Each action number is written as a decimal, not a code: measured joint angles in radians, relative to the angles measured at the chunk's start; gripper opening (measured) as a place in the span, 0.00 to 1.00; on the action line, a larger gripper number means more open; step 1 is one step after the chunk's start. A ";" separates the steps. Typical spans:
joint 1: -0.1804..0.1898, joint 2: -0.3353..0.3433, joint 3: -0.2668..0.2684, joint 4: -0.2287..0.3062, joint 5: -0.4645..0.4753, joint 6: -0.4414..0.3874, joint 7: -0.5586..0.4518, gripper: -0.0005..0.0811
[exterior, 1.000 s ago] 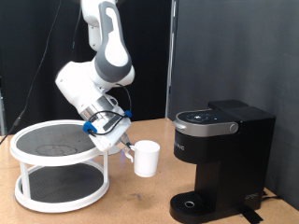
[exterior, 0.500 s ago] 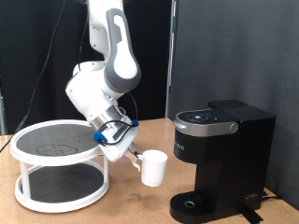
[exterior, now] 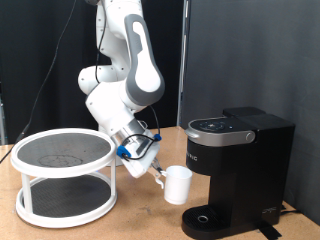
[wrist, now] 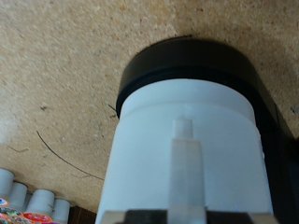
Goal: Make a cup of coffee with the keurig machine
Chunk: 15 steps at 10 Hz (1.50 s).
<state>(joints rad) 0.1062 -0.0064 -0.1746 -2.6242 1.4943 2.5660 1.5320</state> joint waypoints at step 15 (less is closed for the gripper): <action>0.012 0.157 0.105 0.109 0.216 0.050 -0.161 0.01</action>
<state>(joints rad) 0.1179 0.1502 -0.0701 -2.5149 1.7105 2.6162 1.3715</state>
